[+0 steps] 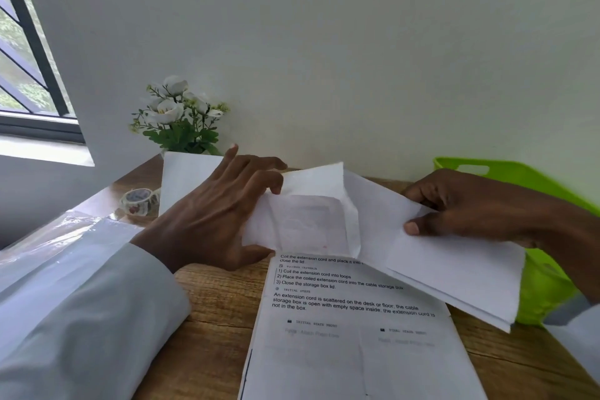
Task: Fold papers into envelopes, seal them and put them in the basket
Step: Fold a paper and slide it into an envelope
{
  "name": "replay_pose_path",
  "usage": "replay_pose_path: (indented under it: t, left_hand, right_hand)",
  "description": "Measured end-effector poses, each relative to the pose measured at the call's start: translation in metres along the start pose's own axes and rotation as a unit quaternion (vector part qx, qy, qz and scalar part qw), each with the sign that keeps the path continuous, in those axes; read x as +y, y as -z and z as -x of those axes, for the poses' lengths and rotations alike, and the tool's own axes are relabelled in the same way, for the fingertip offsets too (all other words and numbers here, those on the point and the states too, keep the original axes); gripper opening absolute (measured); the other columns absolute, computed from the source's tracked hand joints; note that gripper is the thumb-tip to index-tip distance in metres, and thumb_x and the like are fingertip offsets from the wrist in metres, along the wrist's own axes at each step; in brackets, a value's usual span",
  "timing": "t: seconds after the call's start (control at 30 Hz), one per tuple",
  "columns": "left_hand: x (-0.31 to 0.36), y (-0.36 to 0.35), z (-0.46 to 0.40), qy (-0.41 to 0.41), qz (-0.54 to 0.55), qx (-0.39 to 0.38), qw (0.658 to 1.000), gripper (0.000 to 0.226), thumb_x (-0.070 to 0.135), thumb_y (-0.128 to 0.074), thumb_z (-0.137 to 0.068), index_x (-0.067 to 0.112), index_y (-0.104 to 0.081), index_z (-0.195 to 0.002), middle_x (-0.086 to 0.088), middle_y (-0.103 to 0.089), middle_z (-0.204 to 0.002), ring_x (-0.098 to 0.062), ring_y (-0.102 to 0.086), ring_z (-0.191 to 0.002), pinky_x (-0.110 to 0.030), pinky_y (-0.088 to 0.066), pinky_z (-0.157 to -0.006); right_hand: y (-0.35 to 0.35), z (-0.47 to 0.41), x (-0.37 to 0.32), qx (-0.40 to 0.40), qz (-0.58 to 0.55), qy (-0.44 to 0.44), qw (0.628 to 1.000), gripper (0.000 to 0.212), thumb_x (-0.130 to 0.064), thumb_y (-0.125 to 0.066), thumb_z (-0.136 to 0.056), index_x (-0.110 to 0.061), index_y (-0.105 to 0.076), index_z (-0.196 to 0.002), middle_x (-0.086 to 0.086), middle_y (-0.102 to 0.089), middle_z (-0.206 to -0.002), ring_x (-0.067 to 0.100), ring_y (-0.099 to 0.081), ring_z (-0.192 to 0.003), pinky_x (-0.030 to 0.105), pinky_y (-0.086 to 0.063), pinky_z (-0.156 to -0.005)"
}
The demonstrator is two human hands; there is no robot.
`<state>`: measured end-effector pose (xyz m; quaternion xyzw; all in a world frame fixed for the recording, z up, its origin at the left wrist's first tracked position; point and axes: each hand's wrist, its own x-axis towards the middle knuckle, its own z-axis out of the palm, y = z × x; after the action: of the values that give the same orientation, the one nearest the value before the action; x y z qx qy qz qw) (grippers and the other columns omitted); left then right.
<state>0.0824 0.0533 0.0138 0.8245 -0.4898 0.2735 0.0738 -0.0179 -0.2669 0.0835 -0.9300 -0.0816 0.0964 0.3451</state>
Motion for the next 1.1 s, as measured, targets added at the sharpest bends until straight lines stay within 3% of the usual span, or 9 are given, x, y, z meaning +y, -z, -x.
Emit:
replay_pose_path:
  t: [0.1, 0.27, 0.53, 0.7, 0.9, 1.1]
  left_hand:
    - [-0.001, 0.002, 0.001, 0.005, -0.01, 0.0, 1.0, 0.077, 0.069, -0.064, -0.067, 0.021, -0.036, -0.119, -0.01, -0.044, -0.137, -0.031, -0.042, -0.127, -0.067, -0.024, -0.11]
    - [0.008, 0.002, -0.003, -0.016, -0.037, -0.026, 0.999, 0.072, 0.07, -0.062, -0.068, 0.023, -0.039, -0.118, -0.007, -0.048, -0.129, -0.029, -0.046, -0.122, -0.068, -0.021, -0.11]
    - [0.025, -0.001, -0.01, -0.037, -0.044, -0.043, 0.997, 0.073, 0.066, -0.067, -0.065, 0.026, -0.04, -0.119, -0.006, -0.054, -0.129, -0.026, -0.048, -0.122, -0.067, -0.019, -0.112]
    - [0.017, 0.005, -0.006, -0.017, -0.041, -0.018, 0.999, 0.072, 0.067, -0.067, -0.067, 0.022, -0.04, -0.116, -0.007, -0.055, -0.125, -0.027, -0.051, -0.118, -0.067, -0.022, -0.111]
    - [0.024, 0.001, -0.01, -0.025, -0.036, -0.006, 0.999, 0.072, 0.068, -0.065, -0.069, 0.022, -0.04, -0.118, -0.006, -0.053, -0.124, -0.026, -0.049, -0.117, -0.066, -0.022, -0.111]
    - [0.024, -0.001, -0.011, -0.019, -0.031, -0.006, 0.999, 0.075, 0.071, -0.063, -0.069, 0.022, -0.041, -0.121, -0.008, -0.053, -0.129, -0.026, -0.047, -0.12, -0.066, -0.02, -0.113]
  right_hand:
    - [0.0, 0.002, -0.001, -0.008, 0.024, -0.001, 1.0, 0.014, -0.006, -0.067, -0.09, -0.014, -0.077, -0.087, 0.007, -0.079, -0.085, 0.027, -0.075, -0.077, 0.037, -0.058, -0.065]
    - [-0.007, 0.0, -0.007, -0.02, 0.05, 0.01, 0.998, 0.017, -0.007, -0.067, -0.091, -0.019, -0.077, -0.085, 0.0, -0.079, -0.084, 0.014, -0.073, -0.073, 0.027, -0.056, -0.062]
    - [-0.018, -0.007, -0.011, 0.017, -0.008, 0.059, 0.998, 0.008, -0.014, -0.074, -0.086, -0.018, -0.075, -0.093, 0.001, -0.078, -0.089, 0.017, -0.074, -0.077, 0.031, -0.058, -0.064]
    - [0.005, 0.004, -0.004, -0.003, 0.023, 0.024, 0.999, 0.02, -0.03, -0.082, -0.077, -0.021, -0.074, -0.093, -0.002, -0.078, -0.092, 0.018, -0.075, -0.081, 0.037, -0.059, -0.069]
    - [-0.005, -0.002, -0.003, 0.043, -0.028, 0.034, 0.998, 0.012, -0.02, -0.082, -0.075, -0.014, -0.077, -0.083, 0.004, -0.078, -0.082, 0.017, -0.075, -0.073, 0.02, -0.054, -0.055]
    - [-0.009, -0.004, -0.009, 0.077, -0.055, 0.051, 0.994, 0.025, -0.036, -0.085, -0.066, -0.021, -0.078, -0.084, 0.001, -0.078, -0.083, 0.013, -0.073, -0.073, 0.02, -0.055, -0.058]
